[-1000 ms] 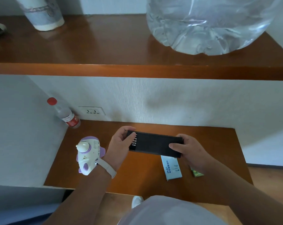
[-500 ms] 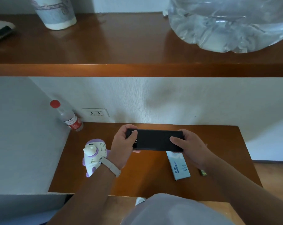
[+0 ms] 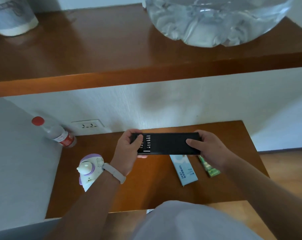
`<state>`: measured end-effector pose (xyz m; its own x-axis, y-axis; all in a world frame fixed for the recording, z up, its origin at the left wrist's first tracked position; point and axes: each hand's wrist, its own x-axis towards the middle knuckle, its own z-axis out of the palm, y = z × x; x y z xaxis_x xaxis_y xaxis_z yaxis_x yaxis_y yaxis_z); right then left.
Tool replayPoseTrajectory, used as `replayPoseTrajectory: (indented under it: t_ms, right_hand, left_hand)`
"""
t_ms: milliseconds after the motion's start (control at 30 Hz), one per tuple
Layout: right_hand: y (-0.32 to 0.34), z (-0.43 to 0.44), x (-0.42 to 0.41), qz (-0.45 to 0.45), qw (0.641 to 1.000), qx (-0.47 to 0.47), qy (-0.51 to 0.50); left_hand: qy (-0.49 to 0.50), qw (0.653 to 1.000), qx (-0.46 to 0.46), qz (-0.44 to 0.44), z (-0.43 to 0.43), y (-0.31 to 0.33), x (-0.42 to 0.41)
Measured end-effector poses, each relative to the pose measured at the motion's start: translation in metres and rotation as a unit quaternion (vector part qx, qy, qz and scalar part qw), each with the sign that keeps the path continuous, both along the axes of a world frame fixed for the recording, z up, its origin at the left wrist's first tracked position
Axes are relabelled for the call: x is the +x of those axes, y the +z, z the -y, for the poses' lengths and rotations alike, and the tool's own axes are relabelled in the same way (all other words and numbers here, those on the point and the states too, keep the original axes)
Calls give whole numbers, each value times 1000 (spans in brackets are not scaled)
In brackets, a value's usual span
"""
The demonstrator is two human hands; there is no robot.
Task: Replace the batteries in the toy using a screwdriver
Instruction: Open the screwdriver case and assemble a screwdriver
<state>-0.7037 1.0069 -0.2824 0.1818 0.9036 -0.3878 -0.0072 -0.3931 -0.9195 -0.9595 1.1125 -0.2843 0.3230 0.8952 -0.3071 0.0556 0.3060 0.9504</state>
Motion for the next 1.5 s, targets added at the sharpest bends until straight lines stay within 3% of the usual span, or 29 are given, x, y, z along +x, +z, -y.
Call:
replayPoseTrajectory:
  t_ms: [467, 667, 833, 933, 1033, 1133, 1233, 1333, 1500]
  right_hand:
    - [-21, 52, 92, -30, 996, -68, -46]
    - [-34, 87, 149, -63, 985, -92, -135]
    - [-49, 105, 178, -64, 982, -109, -141]
    - [-58, 108, 173, 72, 982, -97, -142]
    - [-74, 112, 171, 235, 956, -87, -154]
    - [-92, 120, 175, 363, 918, -49, -153]
    - [-103, 128, 184, 493, 862, 46, -108]
    - [-117, 136, 196, 558, 820, 131, -19]
    - [-134, 140, 198, 586, 783, 167, 125]
  left_hand:
    - [-16, 996, -79, -45, 16, -24, 65]
    - [-12, 994, -74, -81, 18, -25, 81]
    - [-11, 991, -83, -103, 23, -27, 97]
    - [-15, 989, -97, -106, 36, -32, 113]
    - [-17, 989, -113, -97, 51, -35, 126]
    - [-24, 988, -126, -88, 64, -35, 142]
    - [-29, 988, -125, -83, 74, -33, 158]
    - [-29, 989, -132, -67, 80, -30, 168]
    - [-11, 990, -130, -58, 89, -30, 179]
